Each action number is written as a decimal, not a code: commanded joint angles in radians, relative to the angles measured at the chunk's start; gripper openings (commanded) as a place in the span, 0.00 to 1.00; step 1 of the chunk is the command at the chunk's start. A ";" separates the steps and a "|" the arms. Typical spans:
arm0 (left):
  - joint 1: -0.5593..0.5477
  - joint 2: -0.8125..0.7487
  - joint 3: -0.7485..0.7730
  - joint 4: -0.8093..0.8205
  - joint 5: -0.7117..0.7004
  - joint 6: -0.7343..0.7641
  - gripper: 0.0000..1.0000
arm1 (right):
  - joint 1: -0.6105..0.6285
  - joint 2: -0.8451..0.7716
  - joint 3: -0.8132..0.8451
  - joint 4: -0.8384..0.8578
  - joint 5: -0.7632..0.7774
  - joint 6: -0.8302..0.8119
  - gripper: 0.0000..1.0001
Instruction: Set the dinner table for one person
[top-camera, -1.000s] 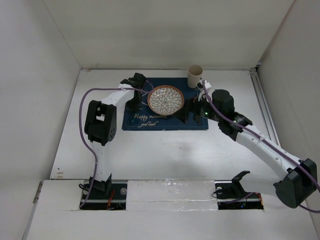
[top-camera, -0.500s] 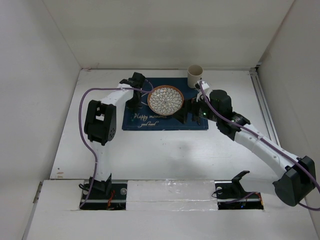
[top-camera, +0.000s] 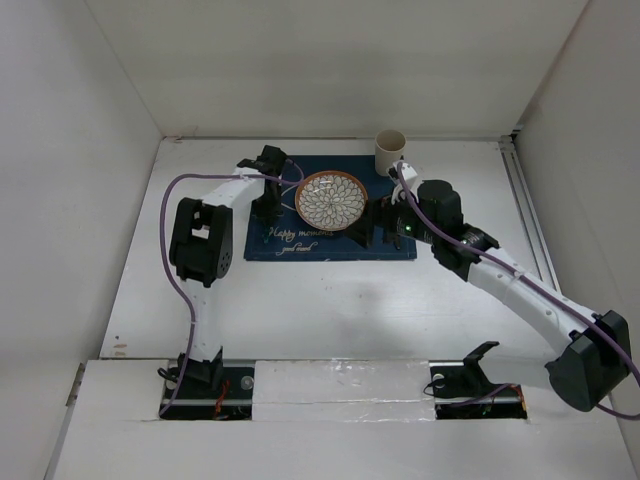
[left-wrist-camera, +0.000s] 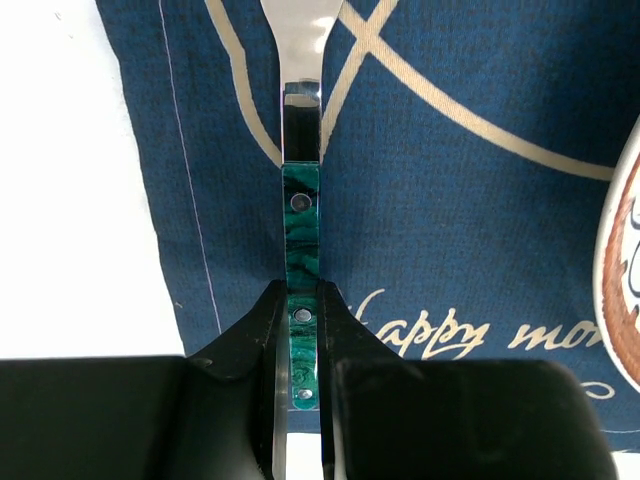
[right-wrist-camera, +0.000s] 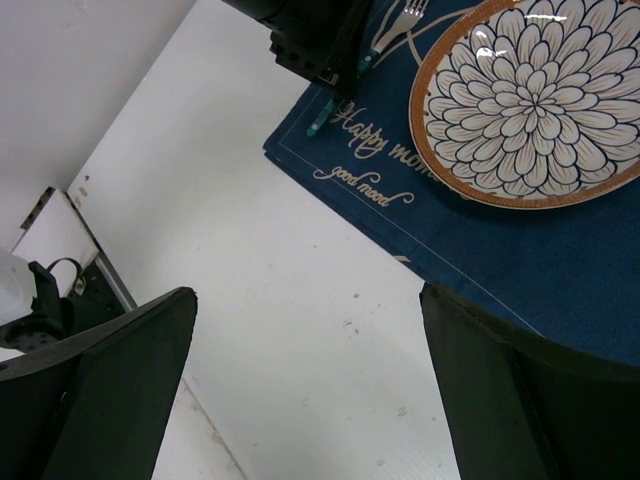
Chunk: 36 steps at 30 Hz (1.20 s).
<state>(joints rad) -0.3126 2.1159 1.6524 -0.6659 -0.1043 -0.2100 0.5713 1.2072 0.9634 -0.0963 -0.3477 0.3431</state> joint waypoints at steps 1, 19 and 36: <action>0.003 -0.005 0.043 0.008 0.012 -0.015 0.00 | 0.010 0.002 0.000 0.060 0.003 -0.016 1.00; 0.003 -0.027 -0.062 0.028 0.002 -0.068 0.00 | 0.029 -0.008 -0.009 0.060 0.012 -0.016 1.00; 0.003 -0.115 -0.091 -0.011 -0.113 -0.147 0.35 | 0.029 0.003 -0.009 0.060 0.021 -0.016 1.00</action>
<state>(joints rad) -0.3122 2.0884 1.5803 -0.6239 -0.1505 -0.3069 0.5907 1.2076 0.9524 -0.0963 -0.3382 0.3431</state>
